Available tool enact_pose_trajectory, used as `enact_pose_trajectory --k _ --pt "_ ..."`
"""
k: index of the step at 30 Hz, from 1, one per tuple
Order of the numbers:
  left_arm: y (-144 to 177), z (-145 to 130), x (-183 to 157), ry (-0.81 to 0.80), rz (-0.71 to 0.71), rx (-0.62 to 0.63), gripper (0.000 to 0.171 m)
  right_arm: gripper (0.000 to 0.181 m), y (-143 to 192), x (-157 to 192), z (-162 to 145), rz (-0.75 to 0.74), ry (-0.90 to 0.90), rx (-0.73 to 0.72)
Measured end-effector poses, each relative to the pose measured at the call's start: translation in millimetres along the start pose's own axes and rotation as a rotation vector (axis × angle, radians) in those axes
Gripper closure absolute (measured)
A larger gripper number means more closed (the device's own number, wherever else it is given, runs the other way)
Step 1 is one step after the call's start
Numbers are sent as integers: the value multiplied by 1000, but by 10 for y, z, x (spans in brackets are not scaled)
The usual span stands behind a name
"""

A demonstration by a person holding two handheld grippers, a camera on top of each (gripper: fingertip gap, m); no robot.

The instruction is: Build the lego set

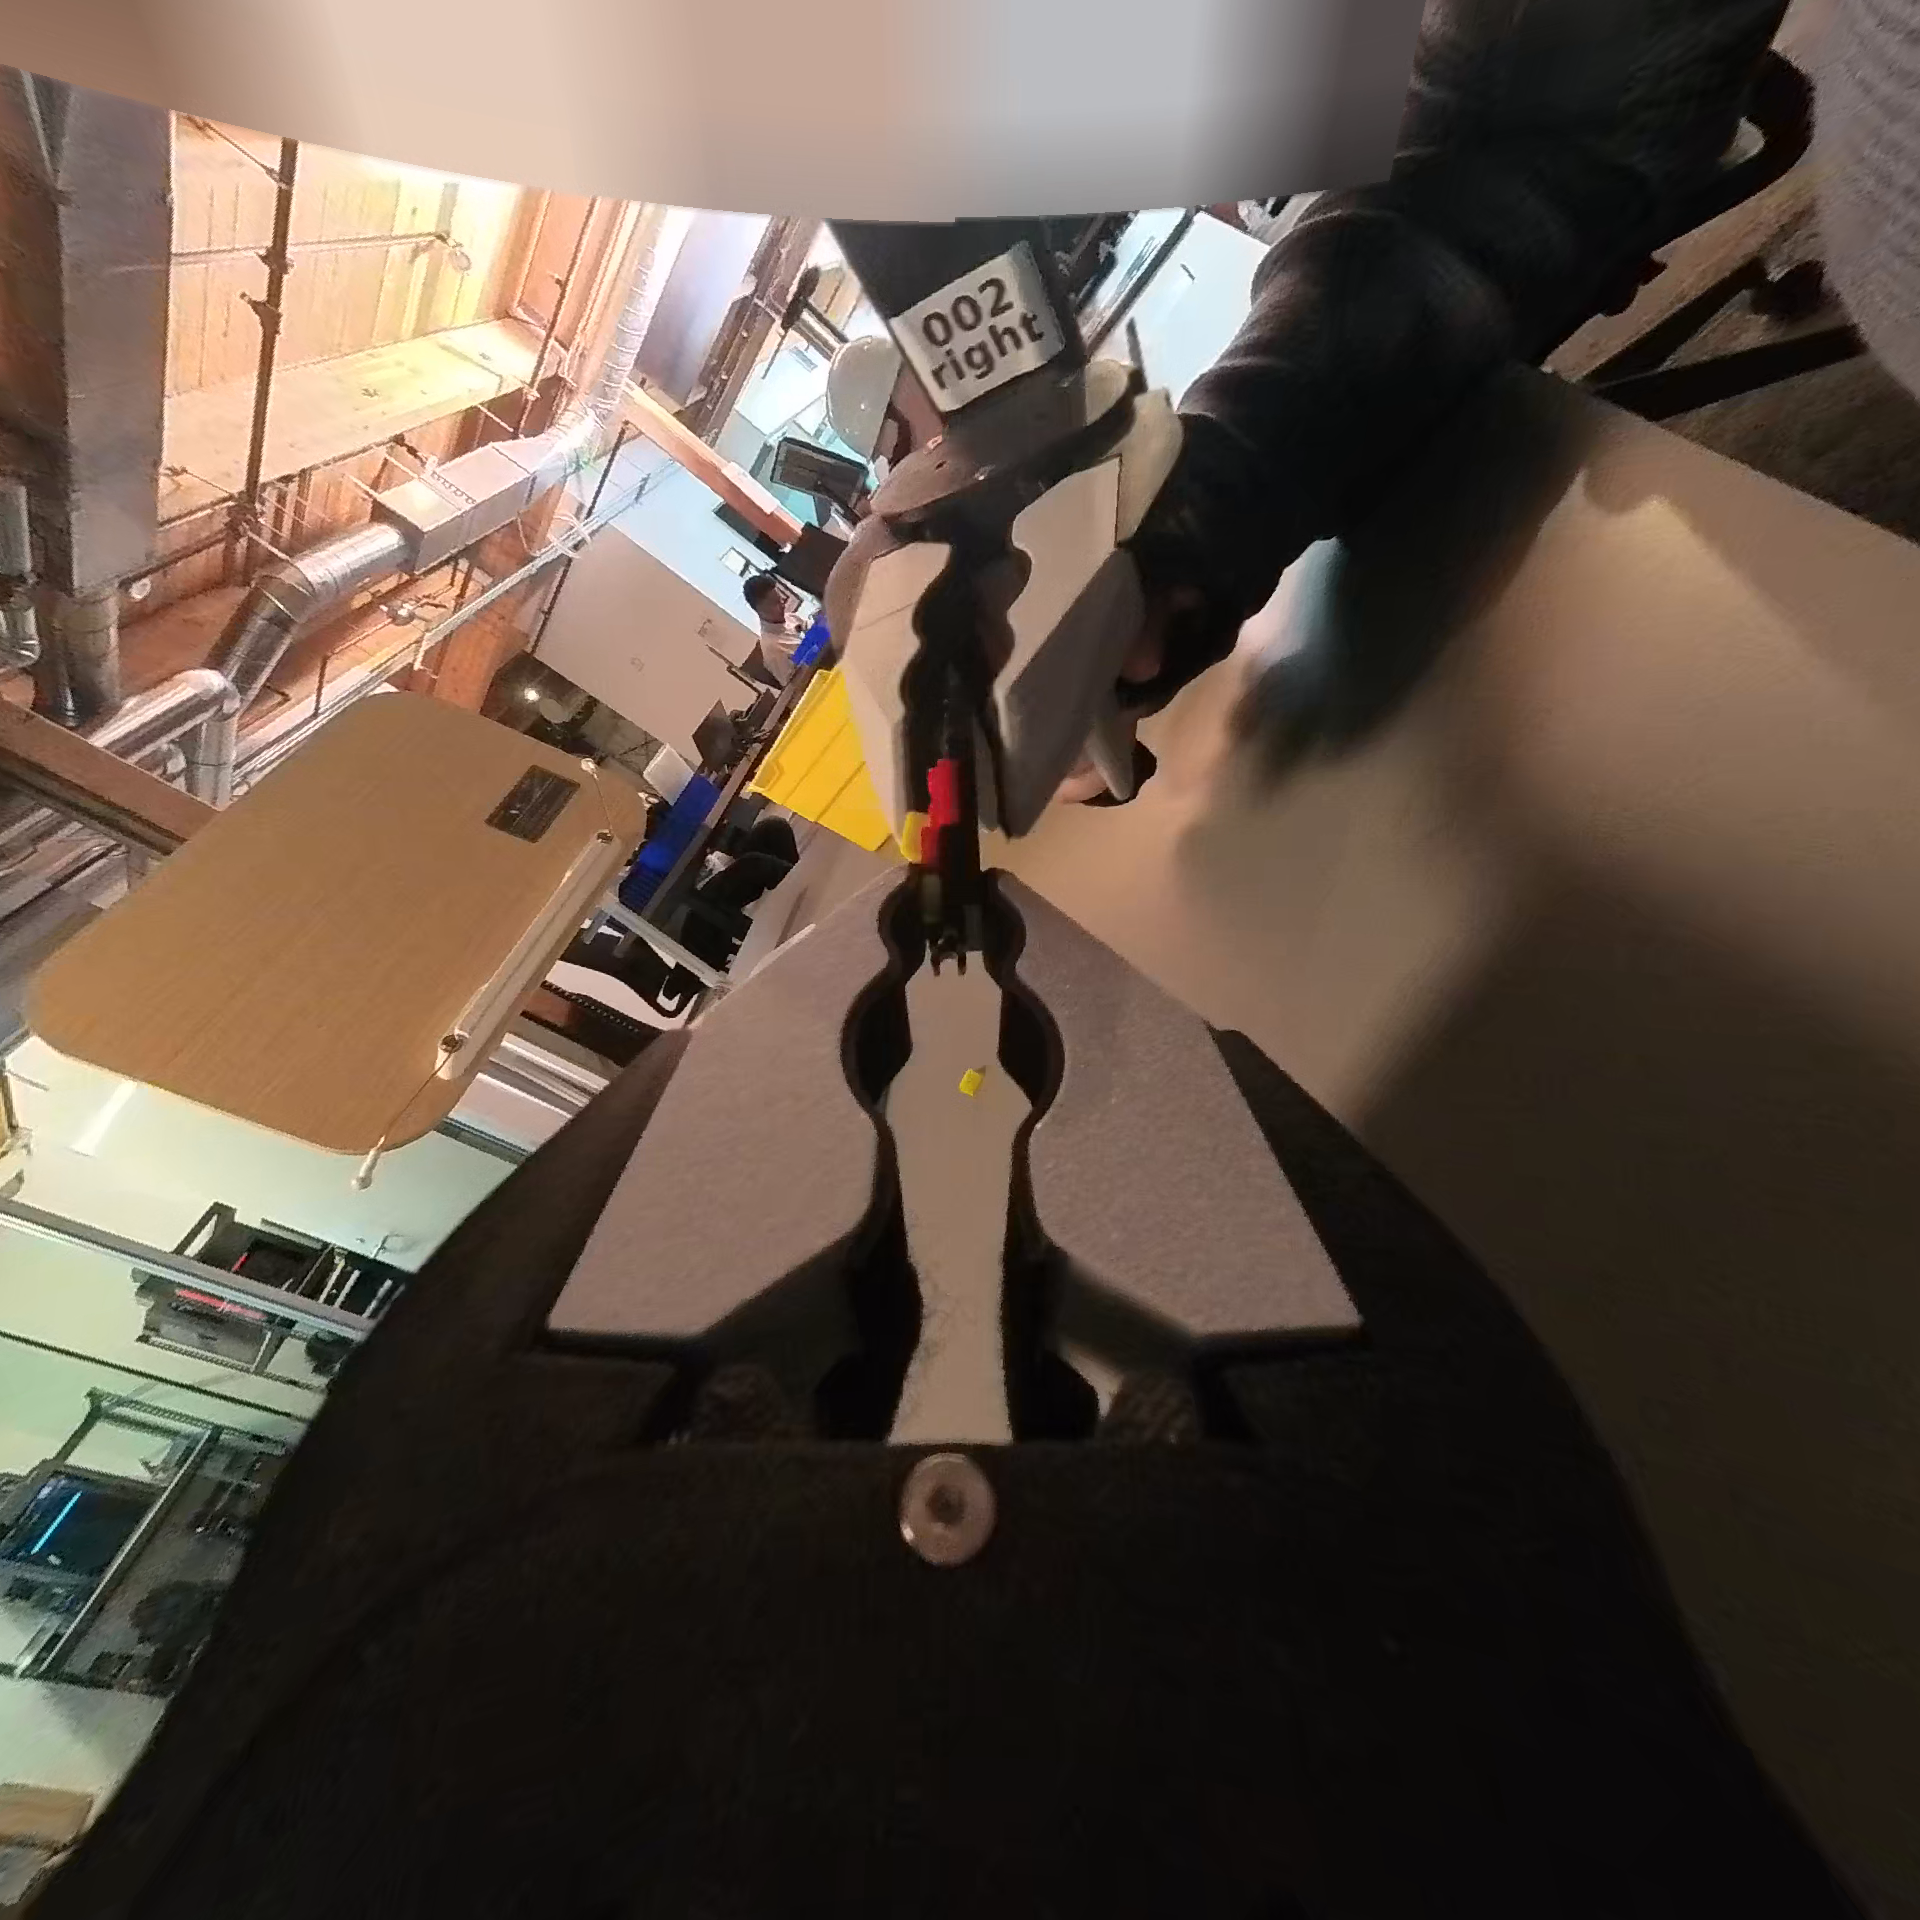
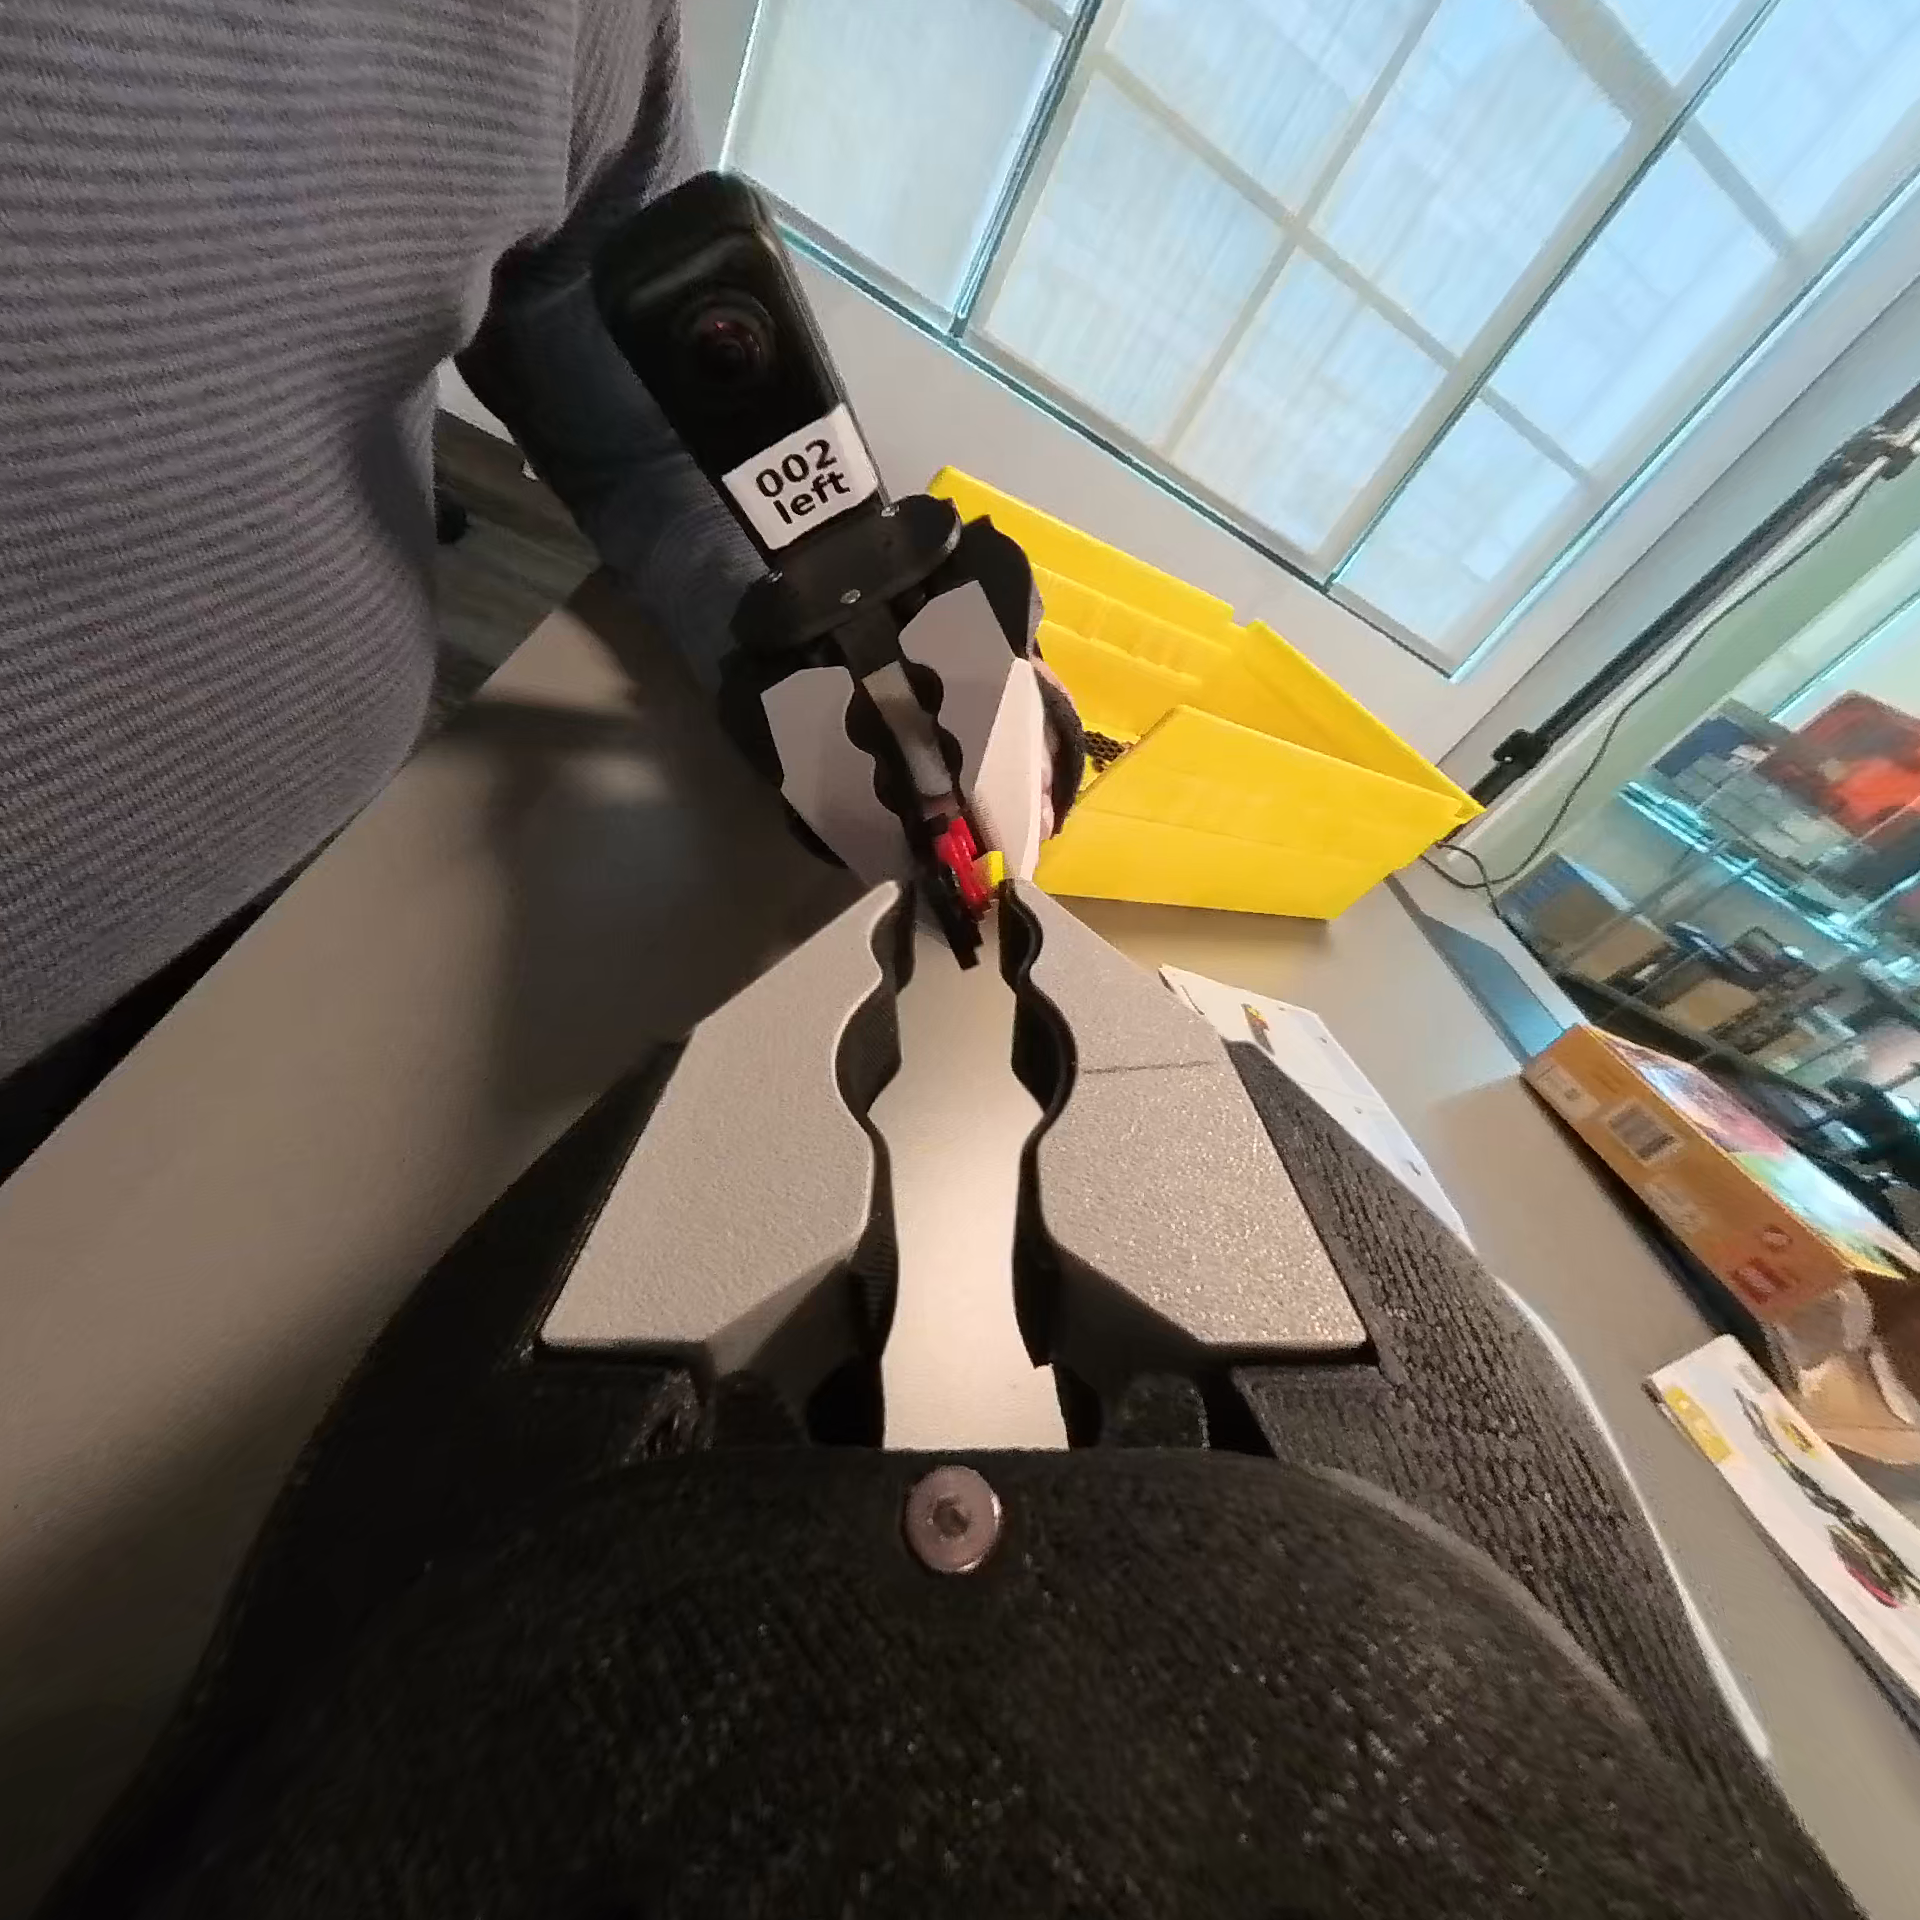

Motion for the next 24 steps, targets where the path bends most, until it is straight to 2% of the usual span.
enact_pose_trajectory --k 11,18,24 --pt "-8 0 -15 7 -55 12 162 171 -17 2 -4 63 -73 6" --pt "-20 -6 -25 14 -80 53 161 173 -23 5 15 53 -54 91" --pt "-66 -24 -55 -6 -42 109 159 173 -30 -32 -43 41 -68 131"
Point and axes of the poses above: each gripper's, where its closed fingertips meet, y back along the fingers, z out of its top, x = y × z across the jaws, the point moved 10 cm from there along y, back along the fingers, and after that the axes turned 15 degrees about x, right-handed, at the moved point
